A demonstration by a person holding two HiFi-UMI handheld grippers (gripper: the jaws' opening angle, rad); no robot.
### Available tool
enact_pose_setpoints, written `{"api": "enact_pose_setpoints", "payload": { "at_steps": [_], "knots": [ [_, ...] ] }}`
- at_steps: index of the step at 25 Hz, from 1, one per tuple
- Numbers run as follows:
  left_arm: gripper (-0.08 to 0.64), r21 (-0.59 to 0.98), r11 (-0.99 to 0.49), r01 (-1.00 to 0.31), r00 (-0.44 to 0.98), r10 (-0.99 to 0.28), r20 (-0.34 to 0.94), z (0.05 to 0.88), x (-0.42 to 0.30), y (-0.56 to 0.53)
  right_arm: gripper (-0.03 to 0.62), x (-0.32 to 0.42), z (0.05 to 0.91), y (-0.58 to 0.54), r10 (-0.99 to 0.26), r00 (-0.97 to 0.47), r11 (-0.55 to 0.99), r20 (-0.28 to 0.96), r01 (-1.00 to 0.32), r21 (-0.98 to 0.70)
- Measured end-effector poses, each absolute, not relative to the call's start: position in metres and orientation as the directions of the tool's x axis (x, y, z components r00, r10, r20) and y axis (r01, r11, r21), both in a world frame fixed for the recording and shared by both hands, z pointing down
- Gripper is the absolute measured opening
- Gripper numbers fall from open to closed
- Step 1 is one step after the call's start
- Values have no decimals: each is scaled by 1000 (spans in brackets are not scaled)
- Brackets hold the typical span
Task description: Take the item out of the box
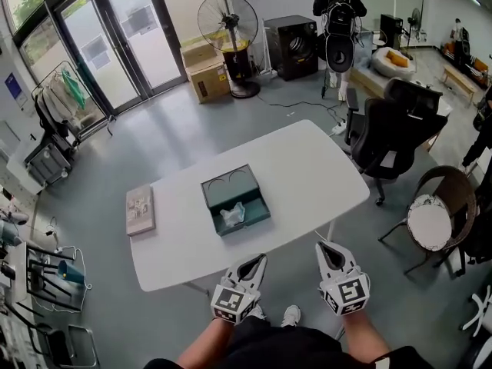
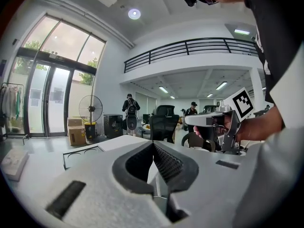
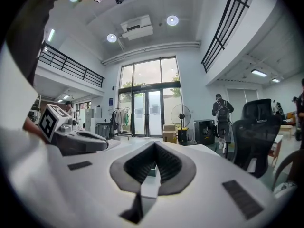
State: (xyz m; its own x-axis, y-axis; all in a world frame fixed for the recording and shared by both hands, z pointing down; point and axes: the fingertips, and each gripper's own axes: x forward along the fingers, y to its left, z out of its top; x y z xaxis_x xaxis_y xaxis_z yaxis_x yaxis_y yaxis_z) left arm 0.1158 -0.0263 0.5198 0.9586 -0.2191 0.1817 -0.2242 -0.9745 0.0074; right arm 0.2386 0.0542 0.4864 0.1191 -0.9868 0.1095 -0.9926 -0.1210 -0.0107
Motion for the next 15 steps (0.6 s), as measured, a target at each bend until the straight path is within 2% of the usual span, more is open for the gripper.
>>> {"api": "enact_pose_setpoints", "payload": {
  "at_steps": [15],
  "knots": [
    [12,27,-960,-280,948,-272,168,528,114,-125,6,241,492,-58,-989,63,-60,134,-998,23]
  ]
}}
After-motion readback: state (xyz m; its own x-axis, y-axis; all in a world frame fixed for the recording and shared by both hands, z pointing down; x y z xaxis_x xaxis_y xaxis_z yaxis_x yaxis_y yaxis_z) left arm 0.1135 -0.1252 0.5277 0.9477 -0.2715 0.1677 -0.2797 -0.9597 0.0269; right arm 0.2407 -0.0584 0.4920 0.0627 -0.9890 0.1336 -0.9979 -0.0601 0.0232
